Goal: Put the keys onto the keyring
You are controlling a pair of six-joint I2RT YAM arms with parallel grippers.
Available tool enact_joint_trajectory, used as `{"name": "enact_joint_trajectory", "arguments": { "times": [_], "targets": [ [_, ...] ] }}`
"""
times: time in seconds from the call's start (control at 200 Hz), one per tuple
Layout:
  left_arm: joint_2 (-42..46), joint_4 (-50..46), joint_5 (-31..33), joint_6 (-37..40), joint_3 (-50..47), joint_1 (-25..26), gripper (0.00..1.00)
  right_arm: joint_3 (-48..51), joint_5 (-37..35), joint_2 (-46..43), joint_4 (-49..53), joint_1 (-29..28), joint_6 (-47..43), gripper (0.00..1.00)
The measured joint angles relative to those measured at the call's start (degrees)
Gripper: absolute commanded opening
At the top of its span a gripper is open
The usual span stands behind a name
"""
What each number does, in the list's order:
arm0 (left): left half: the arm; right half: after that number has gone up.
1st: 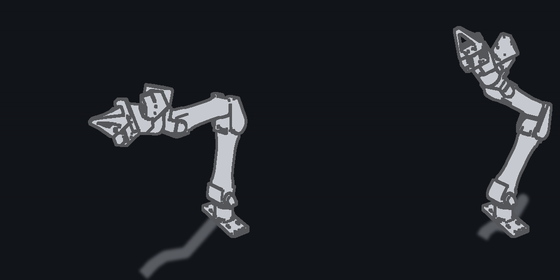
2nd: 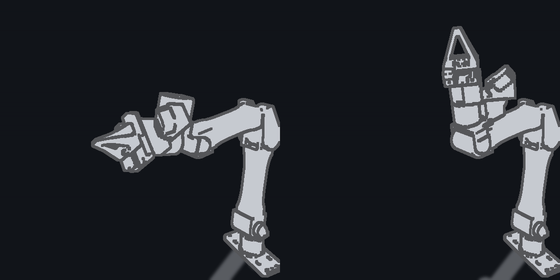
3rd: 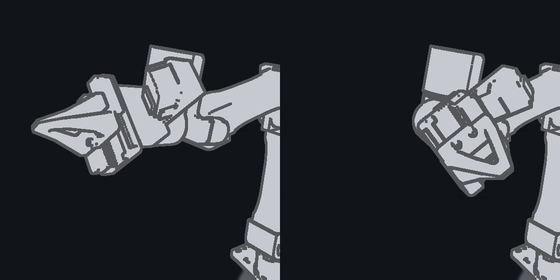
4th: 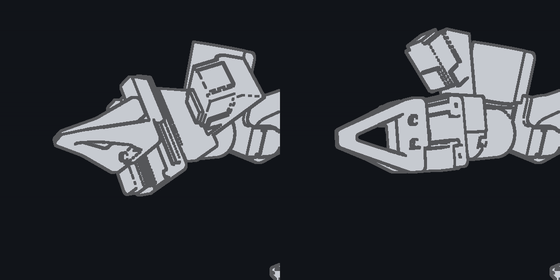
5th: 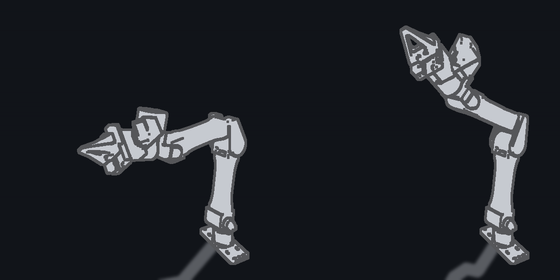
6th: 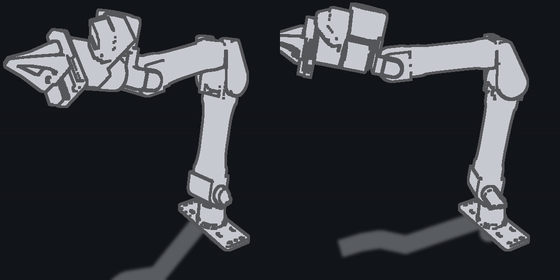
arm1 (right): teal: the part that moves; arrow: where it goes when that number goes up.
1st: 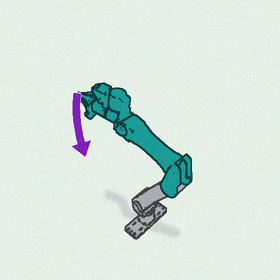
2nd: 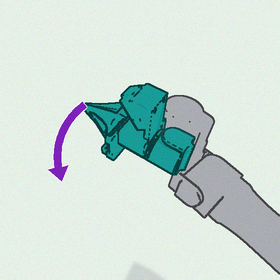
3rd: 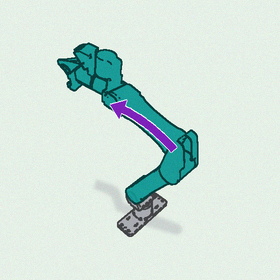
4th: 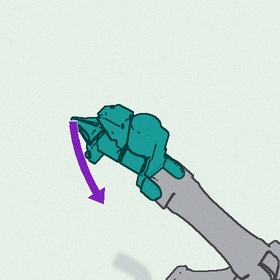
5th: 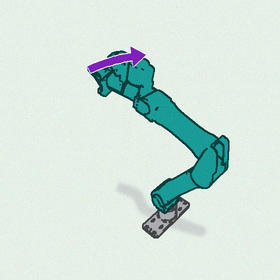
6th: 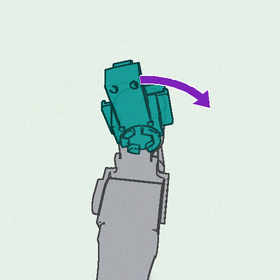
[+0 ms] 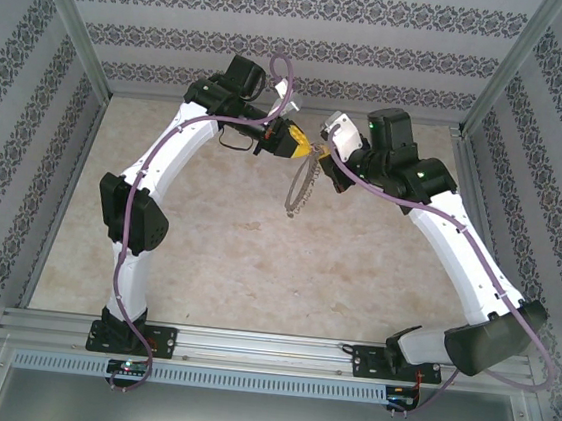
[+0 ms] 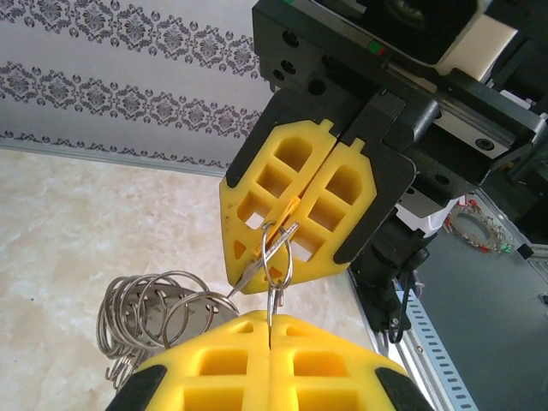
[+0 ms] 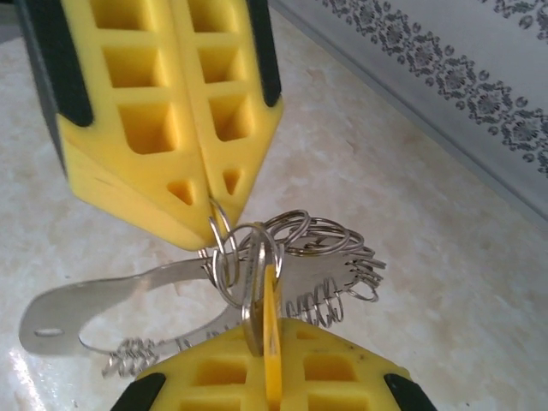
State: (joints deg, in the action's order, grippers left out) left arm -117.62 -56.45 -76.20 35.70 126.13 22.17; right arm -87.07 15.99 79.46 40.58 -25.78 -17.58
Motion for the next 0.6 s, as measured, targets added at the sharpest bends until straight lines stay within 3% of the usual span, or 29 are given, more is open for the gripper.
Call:
{"name": "enact_joint_trajectory", "arguments": {
  "times": [0.405, 0.6],
  "targets": [
    [0.0, 1.5, 1.7, -0.5, 0.0, 0.0, 0.0, -1.5, -10.6, 1.1, 0.0, -3.0, -0.9, 0.0],
    [0.0, 3.8, 2.5, -2.2, -0.7, 0.0, 0.14, -2.0, -14.8, 1.1, -1.0, -3.9, -0.8, 0.0]
  ]
}}
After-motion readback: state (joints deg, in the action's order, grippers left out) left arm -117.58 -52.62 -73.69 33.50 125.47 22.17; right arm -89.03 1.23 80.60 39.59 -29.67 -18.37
